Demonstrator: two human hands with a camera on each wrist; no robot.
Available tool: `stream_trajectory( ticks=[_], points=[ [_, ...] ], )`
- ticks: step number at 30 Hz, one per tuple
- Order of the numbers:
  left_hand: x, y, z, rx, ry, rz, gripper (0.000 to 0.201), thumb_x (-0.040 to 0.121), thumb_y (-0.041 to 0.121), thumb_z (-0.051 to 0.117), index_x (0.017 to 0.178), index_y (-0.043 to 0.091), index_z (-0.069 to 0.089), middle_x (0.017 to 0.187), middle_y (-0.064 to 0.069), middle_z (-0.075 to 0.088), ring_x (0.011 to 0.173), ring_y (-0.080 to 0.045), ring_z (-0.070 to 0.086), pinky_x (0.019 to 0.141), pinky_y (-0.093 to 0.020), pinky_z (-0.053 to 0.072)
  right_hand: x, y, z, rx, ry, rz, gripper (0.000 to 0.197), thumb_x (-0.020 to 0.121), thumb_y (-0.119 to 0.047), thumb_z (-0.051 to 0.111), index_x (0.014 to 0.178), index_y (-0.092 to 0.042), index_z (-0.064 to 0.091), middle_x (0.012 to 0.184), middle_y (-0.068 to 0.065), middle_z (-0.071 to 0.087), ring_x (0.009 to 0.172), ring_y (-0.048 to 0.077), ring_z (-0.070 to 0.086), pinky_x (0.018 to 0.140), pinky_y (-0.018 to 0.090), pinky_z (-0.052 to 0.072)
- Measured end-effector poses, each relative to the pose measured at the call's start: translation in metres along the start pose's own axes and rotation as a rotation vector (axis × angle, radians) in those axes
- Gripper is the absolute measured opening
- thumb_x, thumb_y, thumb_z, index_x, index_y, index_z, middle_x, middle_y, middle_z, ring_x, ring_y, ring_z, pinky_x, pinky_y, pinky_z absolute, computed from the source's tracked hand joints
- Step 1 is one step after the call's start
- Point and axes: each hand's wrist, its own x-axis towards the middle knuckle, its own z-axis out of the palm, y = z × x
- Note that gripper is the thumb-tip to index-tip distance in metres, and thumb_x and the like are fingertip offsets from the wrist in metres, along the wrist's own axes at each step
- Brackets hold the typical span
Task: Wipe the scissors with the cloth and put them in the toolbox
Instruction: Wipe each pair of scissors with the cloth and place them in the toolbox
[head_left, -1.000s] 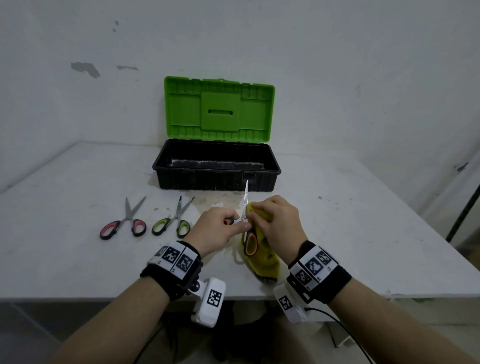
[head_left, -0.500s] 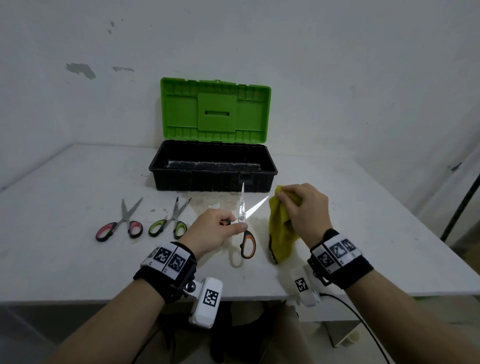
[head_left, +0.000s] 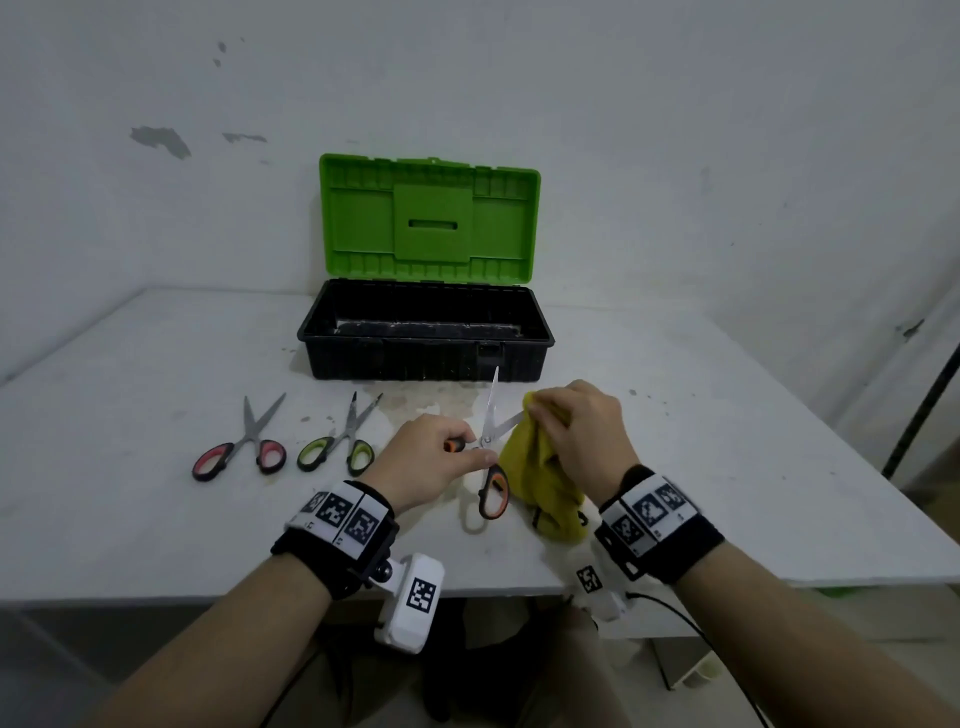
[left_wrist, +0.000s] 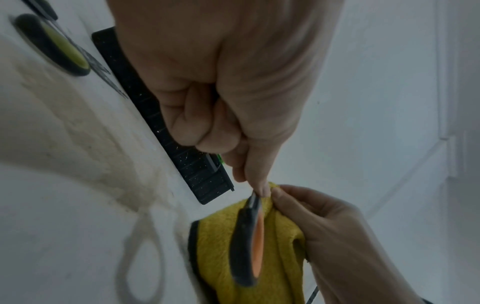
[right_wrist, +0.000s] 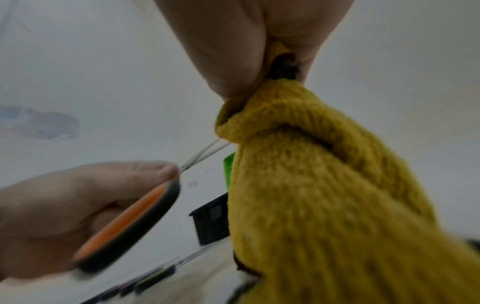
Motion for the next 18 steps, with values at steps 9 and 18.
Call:
stream_trajectory(
  ticks=[9, 18],
  points=[
    [0.004, -0.003, -0.003, -0.063, -0.027, -0.083, 0.035, 0.082, 0.044, 0.077, 0.053, 0.035, 0.061, 0.051, 0.012, 0.043, 0.049, -0.008, 0.039, 0.055, -0.027, 0.034, -0.013, -0.020, -0.007, 0.014, 0.042, -0.068, 0.012, 0.091, -0.020, 0.065, 0.098, -0.015, 0.074, 0.087, -0.002, 0.062, 0.078, 0.011, 0.055, 0.072, 0.013, 0.039],
    [-0.002, -0.020, -0.007, -0.089, 0.020, -0.172, 0.045, 0.082, 0.046, 0.076, 0.079, 0.003, 0.066, 0.062, 0.001, 0.045, 0.057, -0.015, 0.042, 0.061, -0.034, 0.036, -0.010, -0.021, -0.029, 0.102, 0.113, 0.045, 0.010, 0.090, -0.028, 0.066, 0.098, -0.024, 0.069, 0.091, -0.009, 0.068, 0.082, 0.006, 0.059, 0.075, 0.009, 0.040]
  ],
)
